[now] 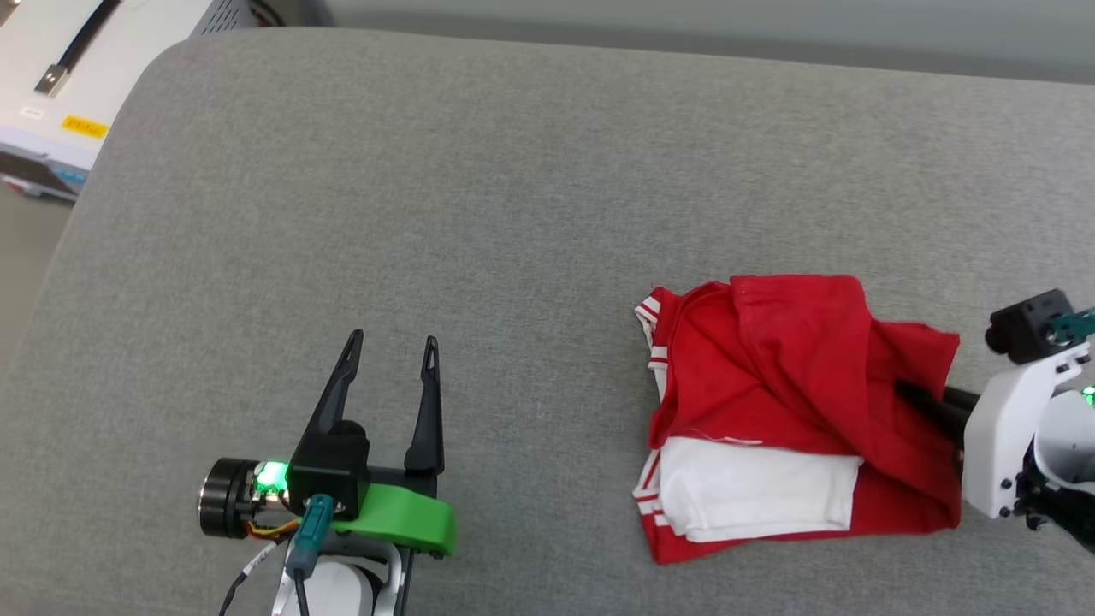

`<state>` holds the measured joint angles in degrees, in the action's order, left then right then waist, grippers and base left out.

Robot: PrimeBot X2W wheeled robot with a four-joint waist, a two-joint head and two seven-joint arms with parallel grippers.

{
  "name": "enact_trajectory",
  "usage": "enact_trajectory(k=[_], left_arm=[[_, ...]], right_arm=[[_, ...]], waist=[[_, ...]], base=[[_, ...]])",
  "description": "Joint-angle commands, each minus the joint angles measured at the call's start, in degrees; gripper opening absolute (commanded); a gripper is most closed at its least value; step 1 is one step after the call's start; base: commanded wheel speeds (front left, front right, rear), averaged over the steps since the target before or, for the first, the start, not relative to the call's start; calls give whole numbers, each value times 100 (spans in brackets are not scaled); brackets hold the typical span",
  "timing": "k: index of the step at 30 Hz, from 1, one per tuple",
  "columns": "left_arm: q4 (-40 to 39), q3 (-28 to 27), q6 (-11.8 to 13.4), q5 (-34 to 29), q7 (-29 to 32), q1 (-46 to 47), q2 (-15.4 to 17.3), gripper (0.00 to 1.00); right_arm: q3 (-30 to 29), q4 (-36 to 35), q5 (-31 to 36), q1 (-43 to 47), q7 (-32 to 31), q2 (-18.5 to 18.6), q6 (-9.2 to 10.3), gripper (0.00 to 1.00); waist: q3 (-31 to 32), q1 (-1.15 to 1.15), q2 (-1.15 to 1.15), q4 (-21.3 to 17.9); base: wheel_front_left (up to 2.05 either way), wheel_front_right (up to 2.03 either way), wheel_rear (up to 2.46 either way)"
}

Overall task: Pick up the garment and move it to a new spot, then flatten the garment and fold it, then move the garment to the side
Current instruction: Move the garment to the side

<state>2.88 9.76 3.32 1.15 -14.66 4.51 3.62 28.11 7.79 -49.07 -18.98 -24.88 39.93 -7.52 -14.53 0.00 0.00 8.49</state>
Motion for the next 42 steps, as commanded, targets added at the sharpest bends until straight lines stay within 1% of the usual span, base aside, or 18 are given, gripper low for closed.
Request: enact_trajectory(k=[1,6,8,13,21,25,29,32,37,42], left_arm=[[10,-16,-10,27,-34,-77,-16,100],[5,-50,-27,31,-34,-176,-7,100],[-16,-74,-26,36,-34,-205,-5,100],[-70,-127,-24,21,-34,-239,11,100],[-184,-220,-22,-33,-34,-155,109,100],[-276,-290,4,-59,-34,-67,183,100],[-380,-333,11,-91,-34,84,268,100],[-452,-311,-19,-127,-34,253,332,100],[-566,-250,-32,-186,-34,558,414,100],[-739,-235,48,-232,-34,722,481,100]], right_arm=[[-28,-14,44,-150,125,67,3,0],[-44,-156,307,-325,410,276,3,0],[-39,-249,517,-414,512,399,3,0],[-157,-457,788,-540,632,545,3,0],[-438,-614,998,-645,797,572,3,0],[-603,-608,1087,-735,899,544,3,0],[-797,-471,1141,-892,983,529,3,0],[-948,-242,1158,-1034,1016,558,3,0],[-1246,464,1175,-1348,1042,678,3,0],[-1543,1262,1302,-1759,1076,827,3,0]], waist=[[183,0,0,-196],[340,0,0,-486],[367,0,0,-645],[339,0,0,-1105],[123,0,0,-1792],[-84,0,0,-2036],[-391,0,0,-2132],[-680,0,0,-2086],[-1149,0,0,-1897],[-1553,0,0,-1766]], base=[[0,0,0],[0,0,0],[0,0,0],[0,0,0],[0,0,0],[0,0,0],[0,0,0],[0,0,0],[0,0,0],[0,0,0]])
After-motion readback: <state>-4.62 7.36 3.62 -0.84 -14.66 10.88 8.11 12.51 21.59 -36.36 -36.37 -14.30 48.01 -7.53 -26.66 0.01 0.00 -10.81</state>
